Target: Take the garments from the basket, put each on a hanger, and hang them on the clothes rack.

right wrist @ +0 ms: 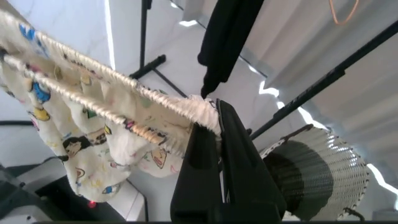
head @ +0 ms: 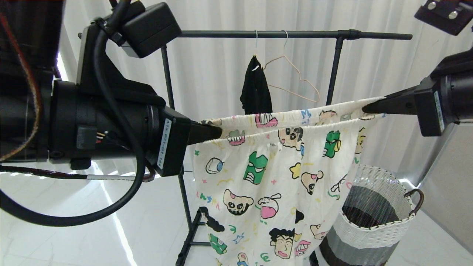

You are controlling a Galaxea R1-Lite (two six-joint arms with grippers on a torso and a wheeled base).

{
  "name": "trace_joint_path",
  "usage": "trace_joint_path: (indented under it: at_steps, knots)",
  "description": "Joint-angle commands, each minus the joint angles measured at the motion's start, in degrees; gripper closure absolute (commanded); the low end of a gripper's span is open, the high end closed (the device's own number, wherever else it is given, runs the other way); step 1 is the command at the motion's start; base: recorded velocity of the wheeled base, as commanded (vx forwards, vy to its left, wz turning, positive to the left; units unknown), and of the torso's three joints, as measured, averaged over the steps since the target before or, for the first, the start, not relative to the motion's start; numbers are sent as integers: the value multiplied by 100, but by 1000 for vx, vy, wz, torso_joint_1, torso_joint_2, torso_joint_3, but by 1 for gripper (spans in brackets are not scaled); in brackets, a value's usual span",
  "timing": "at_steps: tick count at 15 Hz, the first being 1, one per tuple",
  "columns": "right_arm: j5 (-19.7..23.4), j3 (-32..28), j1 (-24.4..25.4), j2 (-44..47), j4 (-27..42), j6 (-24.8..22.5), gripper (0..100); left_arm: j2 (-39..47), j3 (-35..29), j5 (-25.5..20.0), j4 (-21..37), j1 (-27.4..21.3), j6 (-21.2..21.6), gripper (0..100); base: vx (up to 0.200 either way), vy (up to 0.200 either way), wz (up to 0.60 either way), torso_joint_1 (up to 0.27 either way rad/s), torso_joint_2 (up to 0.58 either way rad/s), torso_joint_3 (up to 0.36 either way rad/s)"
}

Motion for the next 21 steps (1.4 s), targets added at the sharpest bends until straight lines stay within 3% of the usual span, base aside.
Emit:
trace_joint_path:
  at_steps: [1,2,4,6,7,11,13,15,18,21]
  knots:
    - [88,6,252,-405,534,21,100,18,280,198,-278,-5,261,100,0,0,0,0,0,0]
    - [141,-2,367,-511,736,38,100,36,359,198,-497,-5,270,100,0,0,0,0,0,0]
    - [475,-11,1131,-897,1457,302,100,370,438,207,-1701,-48,358,100,0,0,0,0,0,0]
    - [475,-11,1755,-897,1536,610,100,607,368,225,-2326,-48,604,100,0,0,0,0,0,0]
    - [457,-20,1940,-845,1518,689,100,625,350,225,-2396,-48,692,100,0,0,0,0,0,0]
    - [449,-29,1913,-757,1501,698,100,493,429,269,-2361,-31,736,100,0,0,0,0,0,0]
    - [431,-46,1430,-643,1114,689,100,159,429,295,-1851,-31,745,100,0,0,0,0,0,0]
    - [449,-380,1061,-300,727,689,100,-307,359,163,-752,-75,745,100,0,0,0,0,0,0]
    - [545,-1242,947,315,719,680,100,-843,271,-514,680,-224,692,100,0,0,0,0,0,0]
    - [572,-1576,947,623,719,671,100,-1089,210,-971,1049,-831,129,100,0,0,0,0,0,0]
